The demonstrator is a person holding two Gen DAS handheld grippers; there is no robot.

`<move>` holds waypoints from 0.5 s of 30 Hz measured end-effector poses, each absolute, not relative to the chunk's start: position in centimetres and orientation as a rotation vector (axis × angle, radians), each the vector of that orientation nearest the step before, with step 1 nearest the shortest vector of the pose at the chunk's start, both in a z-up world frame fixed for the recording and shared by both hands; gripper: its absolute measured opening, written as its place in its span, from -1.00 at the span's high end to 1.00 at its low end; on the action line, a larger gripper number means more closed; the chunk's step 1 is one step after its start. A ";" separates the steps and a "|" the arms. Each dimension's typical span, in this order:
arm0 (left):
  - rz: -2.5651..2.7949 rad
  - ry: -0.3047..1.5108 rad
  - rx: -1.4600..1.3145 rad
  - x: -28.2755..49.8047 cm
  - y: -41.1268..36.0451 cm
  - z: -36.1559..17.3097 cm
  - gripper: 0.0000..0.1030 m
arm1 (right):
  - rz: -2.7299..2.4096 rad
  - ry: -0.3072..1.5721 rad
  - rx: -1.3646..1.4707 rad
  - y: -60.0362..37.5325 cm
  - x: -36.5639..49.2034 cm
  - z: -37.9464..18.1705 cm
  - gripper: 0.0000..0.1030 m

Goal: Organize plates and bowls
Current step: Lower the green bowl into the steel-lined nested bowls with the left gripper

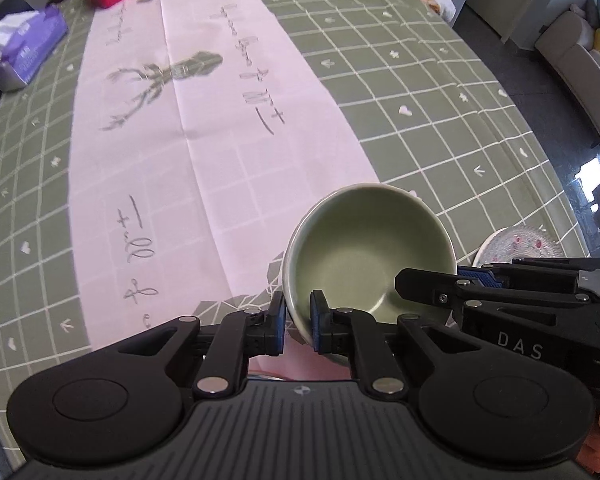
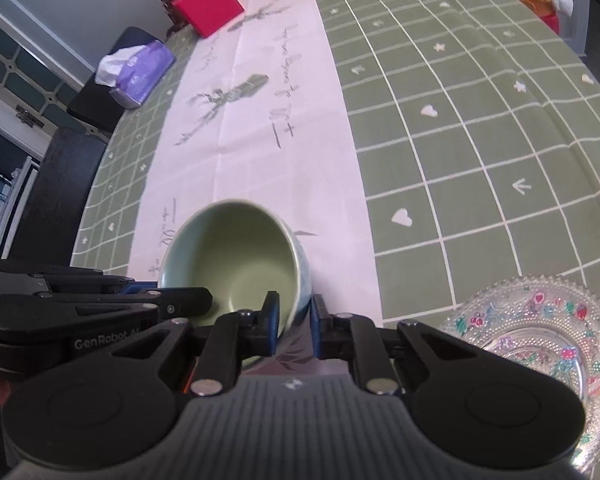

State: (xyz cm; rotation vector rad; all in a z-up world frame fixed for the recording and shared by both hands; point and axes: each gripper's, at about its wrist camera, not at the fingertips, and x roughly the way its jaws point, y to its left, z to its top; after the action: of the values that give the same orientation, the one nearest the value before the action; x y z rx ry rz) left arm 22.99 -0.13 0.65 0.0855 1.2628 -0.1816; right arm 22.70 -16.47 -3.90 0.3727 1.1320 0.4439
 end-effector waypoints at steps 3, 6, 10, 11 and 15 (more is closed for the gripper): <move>-0.163 1.230 0.119 22.0 -0.4 2.8 0.74 | 0.472 1.102 0.392 -16.5 22.0 -2.6 0.76; -0.144 1.206 0.147 20.8 -0.4 4.8 0.74 | 0.510 1.075 0.404 -16.4 21.0 -1.3 0.77; -0.115 1.186 0.161 19.0 0.0 6.9 0.73 | 0.564 1.040 0.402 -15.9 19.6 0.5 0.77; -0.110 1.182 0.151 18.6 0.3 7.3 0.74 | 0.576 1.028 0.394 -15.8 19.2 0.9 0.77; -0.102 1.181 0.089 17.0 1.7 8.2 0.73 | 0.613 0.999 0.378 -15.3 17.9 2.1 0.77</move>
State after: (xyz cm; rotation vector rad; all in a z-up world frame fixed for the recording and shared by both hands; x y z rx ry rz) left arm 16.98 1.69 8.24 0.0890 1.1811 -0.1016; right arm 17.91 -15.30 2.15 0.3780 0.9993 0.6134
